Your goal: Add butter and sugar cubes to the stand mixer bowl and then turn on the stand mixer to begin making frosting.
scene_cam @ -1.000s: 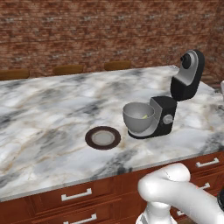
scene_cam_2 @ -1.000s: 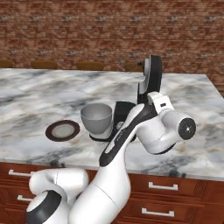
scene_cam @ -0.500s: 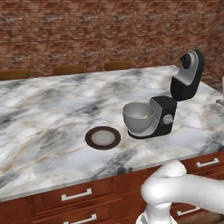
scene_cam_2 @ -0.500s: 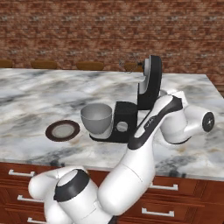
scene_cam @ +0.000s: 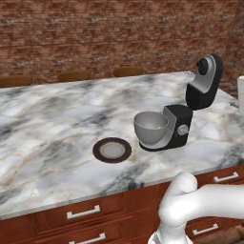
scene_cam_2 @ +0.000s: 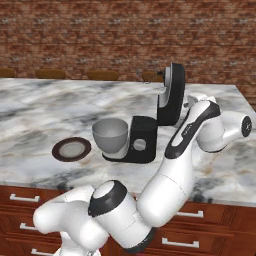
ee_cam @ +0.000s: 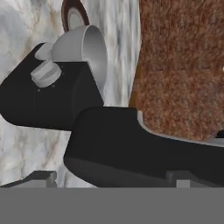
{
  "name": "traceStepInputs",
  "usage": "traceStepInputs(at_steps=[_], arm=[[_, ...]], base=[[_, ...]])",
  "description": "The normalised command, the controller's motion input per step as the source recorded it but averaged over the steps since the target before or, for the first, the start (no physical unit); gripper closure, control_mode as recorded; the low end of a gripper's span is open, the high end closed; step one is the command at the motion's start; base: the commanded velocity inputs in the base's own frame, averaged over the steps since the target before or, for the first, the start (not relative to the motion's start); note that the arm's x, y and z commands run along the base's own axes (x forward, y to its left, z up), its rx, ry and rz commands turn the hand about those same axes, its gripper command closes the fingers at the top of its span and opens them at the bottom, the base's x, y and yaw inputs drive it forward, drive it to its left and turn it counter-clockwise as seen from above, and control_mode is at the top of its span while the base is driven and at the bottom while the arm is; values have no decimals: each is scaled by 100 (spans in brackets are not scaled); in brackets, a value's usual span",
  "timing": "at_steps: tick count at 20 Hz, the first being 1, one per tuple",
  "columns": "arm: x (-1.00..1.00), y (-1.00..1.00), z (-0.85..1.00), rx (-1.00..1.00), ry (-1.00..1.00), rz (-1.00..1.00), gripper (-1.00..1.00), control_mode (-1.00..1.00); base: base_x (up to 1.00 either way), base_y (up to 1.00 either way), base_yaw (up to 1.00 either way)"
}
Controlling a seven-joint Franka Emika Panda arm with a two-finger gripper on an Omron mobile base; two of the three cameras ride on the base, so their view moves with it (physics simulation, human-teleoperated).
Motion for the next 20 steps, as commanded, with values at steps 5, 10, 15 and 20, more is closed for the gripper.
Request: traceStepInputs(at_steps=[5, 10, 15, 20], arm=[[49, -3, -2, 0, 0, 8, -100, -100], [44, -7, -9, 0, 0, 9, -100, -100], [43, -6, -6, 0, 0, 9, -100, -100], [39, -3, -3, 0, 0, 9, -100, -100]], base=[[0, 0, 0], [0, 0, 0], [0, 0, 0], [0, 0, 0]])
